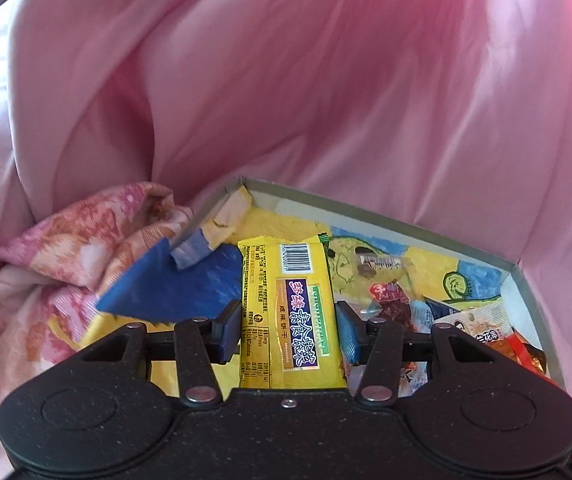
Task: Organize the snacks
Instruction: 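Carry the candy bar and mandarin over the grey tray with both tools, then lower both tools into the tray and open them to release the items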
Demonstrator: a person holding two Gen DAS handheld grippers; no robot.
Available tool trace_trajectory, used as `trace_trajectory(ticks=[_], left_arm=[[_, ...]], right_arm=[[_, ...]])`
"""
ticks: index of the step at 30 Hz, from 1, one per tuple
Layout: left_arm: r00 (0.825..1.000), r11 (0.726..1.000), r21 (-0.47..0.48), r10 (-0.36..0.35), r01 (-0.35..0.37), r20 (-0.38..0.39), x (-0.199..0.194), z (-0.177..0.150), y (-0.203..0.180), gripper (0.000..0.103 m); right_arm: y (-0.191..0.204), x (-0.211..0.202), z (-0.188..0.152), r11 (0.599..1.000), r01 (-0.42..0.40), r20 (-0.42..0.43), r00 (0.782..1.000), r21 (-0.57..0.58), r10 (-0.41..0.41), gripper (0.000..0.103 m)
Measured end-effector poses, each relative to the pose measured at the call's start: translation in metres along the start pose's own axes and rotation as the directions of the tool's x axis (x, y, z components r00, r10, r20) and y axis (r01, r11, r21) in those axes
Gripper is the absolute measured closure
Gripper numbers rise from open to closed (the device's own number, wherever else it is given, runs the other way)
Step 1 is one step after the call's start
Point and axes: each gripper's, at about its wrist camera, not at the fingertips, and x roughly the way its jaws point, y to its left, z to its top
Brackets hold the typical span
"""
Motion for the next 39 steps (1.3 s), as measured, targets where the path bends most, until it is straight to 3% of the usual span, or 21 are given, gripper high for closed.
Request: trace_trajectory(ticks=[12,20,39], left_arm=[[1.0,1.0,-0.007,0.016,-0.017,-0.021,0.011,-0.009,-0.001,0.053],[0.999,0.999,0.009,0.032,-0.032,-0.014,0.01,-0.008,-0.001,0.047],[0.999,0.999,0.008,0.041,-0.041,-0.014,0.008,-0.011,0.002,0.033]], right_arm=[[-0.006,0.01,0.0,0.998,0.012,-0.018,1.0,0.054,-0.011,0.064],[-0.008,0.014,-0.001,0.997,0.016,-0.014,1.0,0.076,-0.015,0.063],[-0.009,0.015,-0.002,0.996,0.014,-0.013,1.0,0.083,-0.013,0.047]])
